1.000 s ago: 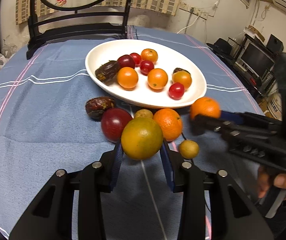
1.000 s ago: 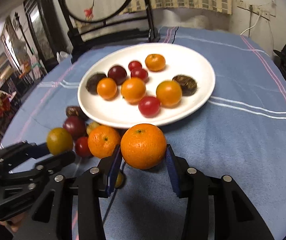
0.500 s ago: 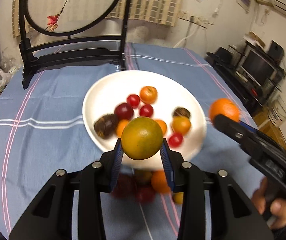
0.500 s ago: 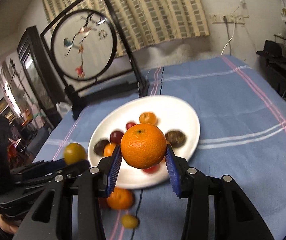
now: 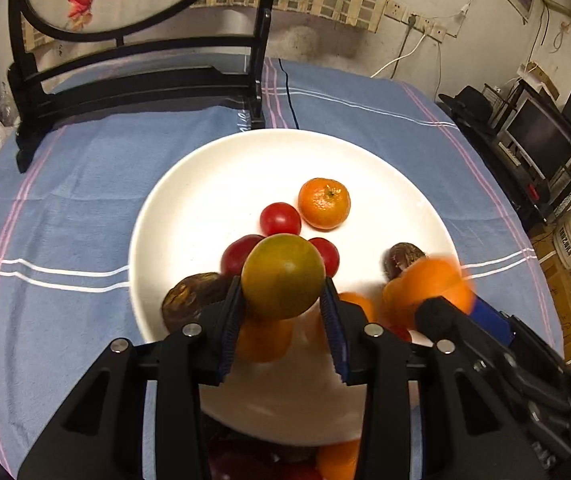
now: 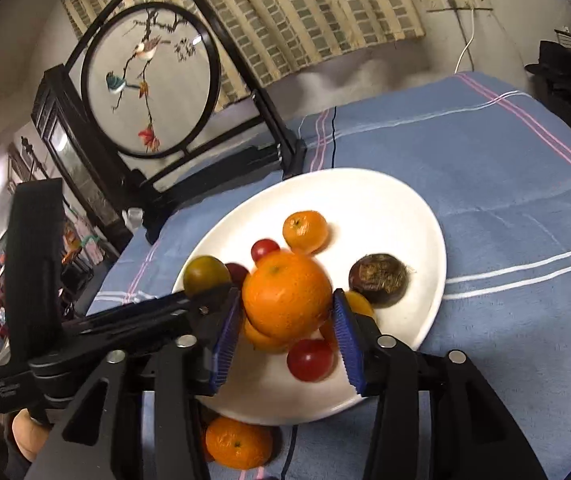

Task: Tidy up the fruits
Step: 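Open both tools over the plate and withdraw them, then grasp a small yellow fruit with the right tool while the left tool grasps a dark red plum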

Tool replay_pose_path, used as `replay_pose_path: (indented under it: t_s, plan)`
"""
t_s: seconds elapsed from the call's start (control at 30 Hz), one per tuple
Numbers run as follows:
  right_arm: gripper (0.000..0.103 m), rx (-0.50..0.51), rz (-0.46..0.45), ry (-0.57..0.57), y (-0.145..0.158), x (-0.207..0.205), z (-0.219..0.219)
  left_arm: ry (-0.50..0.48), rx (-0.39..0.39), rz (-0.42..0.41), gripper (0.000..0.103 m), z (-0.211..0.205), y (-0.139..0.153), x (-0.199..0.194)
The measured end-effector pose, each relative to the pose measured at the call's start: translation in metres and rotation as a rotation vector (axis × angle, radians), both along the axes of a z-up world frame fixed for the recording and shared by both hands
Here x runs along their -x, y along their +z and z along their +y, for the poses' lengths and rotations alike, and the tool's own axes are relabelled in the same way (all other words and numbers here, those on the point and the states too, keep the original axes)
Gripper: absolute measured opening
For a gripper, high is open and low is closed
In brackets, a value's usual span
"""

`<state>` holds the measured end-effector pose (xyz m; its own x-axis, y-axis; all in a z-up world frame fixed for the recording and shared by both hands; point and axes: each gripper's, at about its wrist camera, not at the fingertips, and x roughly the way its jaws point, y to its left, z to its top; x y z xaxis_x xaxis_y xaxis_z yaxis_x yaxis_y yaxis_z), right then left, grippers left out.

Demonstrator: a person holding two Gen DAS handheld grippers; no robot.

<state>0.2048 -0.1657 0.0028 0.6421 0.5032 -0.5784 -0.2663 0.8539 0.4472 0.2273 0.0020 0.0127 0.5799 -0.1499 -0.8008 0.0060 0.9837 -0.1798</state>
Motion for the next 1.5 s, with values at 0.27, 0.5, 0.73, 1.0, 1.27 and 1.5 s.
replay_pose_path:
  t_s: [0.27,0.5,0.73,1.0,1.27,1.5]
  plan:
    - [0.069,0.012,-0.016,0.009,0.006,0.014,-0.002,0.049,0.005,-0.136,0.085,0.02,0.032,0.029]
    - [0.07,0.003,0.031,0.027,0.006,0.02,-0.009,0.038,-0.033,-0.188,0.092,0.031,0.034,0.075]
    - [0.071,0.051,0.021,0.037,0.012,0.032,-0.012,0.101,0.007,-0.126,0.092,0.059,0.007,0.093]
    - [0.074,0.321,0.029,0.183,0.004,0.069,0.015,0.171,0.041,-0.068,0.092,0.081,-0.014,0.097]
    - [0.073,0.463,0.034,0.33,-0.012,0.099,0.041,0.179,0.047,-0.061,0.092,0.087,-0.016,0.098]
    - [0.039,0.522,0.103,0.338,-0.033,0.094,0.045,0.138,0.041,-0.058,0.092,0.078,-0.016,0.102]
